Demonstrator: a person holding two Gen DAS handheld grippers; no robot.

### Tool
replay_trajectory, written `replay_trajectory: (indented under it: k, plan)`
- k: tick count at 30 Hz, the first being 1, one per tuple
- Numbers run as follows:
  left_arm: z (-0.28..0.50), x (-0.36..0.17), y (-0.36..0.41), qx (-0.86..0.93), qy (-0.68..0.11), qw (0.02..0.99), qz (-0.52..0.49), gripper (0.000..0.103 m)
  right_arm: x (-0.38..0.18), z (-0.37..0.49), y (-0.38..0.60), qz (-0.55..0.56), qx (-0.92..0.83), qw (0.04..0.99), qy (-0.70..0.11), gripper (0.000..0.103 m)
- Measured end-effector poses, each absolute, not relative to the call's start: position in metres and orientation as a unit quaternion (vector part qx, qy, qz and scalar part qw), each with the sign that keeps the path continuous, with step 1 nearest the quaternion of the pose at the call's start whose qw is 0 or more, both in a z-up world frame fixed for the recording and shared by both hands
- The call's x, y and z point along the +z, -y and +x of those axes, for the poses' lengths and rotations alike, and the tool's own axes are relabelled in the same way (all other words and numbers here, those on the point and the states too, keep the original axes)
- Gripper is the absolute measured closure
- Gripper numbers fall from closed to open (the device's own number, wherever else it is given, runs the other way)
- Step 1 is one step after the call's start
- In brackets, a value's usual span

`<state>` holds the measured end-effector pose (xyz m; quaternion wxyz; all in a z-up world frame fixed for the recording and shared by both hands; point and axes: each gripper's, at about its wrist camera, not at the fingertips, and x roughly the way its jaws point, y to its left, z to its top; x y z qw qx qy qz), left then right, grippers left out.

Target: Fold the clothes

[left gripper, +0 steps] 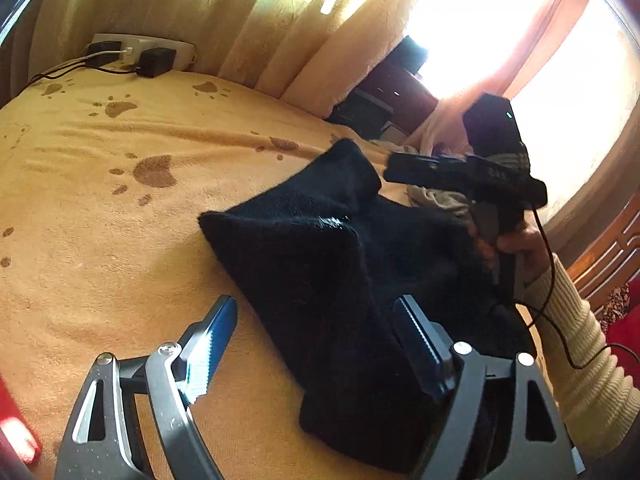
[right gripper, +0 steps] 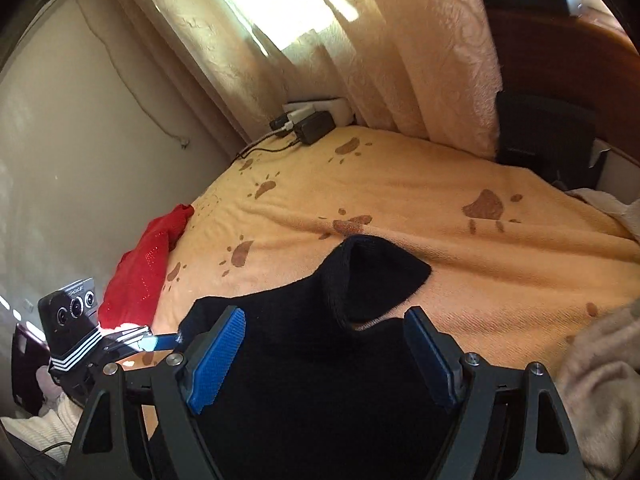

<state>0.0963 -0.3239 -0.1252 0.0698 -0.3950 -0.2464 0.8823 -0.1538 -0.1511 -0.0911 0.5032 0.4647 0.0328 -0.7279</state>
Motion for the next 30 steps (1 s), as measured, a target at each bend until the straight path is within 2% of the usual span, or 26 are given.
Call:
replay_trajectory:
  k: [4, 5, 7, 8, 9, 11, 12, 15, 19, 24, 30]
  plan:
    - [0.095, -0.13, 0.32, 0.872, 0.251, 0.077, -0.412, 0.019, -0.113, -0.151, 0.18, 0.493, -0.71, 0.5, -0.062, 0.02]
    - [0.094, -0.131, 0.319, 0.87, 0.252, 0.079, -0.417, 0.019, -0.114, -0.147, 0.182, 0.486, -0.715, 0.496, -0.076, 0.024]
    - [0.094, -0.134, 0.318, 0.865, 0.255, 0.083, -0.425, 0.022, -0.115, -0.141, 0.179, 0.486, -0.723, 0.485, -0.083, 0.06]
    - [0.093, -0.135, 0.317, 0.862, 0.256, 0.085, -0.429, 0.03, -0.116, -0.142, 0.174, 0.499, -0.718, 0.48, -0.066, 0.083]
    - [0.093, -0.136, 0.316, 0.859, 0.257, 0.086, -0.434, 0.046, -0.113, -0.136, 0.166, 0.497, -0.715, 0.489, -0.054, 0.083]
    - [0.092, -0.138, 0.314, 0.854, 0.259, 0.09, -0.442, 0.065, -0.102, -0.118, 0.148, 0.483, -0.707, 0.515, -0.031, 0.084]
    - [0.095, -0.139, 0.315, 0.852, 0.26, 0.09, -0.444, 0.071, -0.097, -0.11, 0.139, 0.476, -0.703, 0.528, -0.02, 0.084]
    - [0.12, -0.134, 0.324, 0.854, 0.262, 0.085, -0.441, 0.076, -0.081, -0.083, 0.112, 0.453, -0.689, 0.566, 0.014, 0.084]
    - [0.155, -0.126, 0.336, 0.857, 0.261, 0.077, -0.437, 0.077, -0.063, -0.046, 0.077, 0.426, -0.672, 0.604, 0.048, 0.084]
    - [0.192, -0.113, 0.347, 0.865, 0.251, 0.057, -0.431, 0.077, -0.06, 0.009, 0.037, 0.419, -0.68, 0.6, 0.039, 0.084]
    - [0.212, -0.097, 0.357, 0.894, 0.198, 0.009, -0.401, 0.074, -0.066, 0.059, 0.022, 0.398, -0.689, 0.605, -0.026, 0.084]
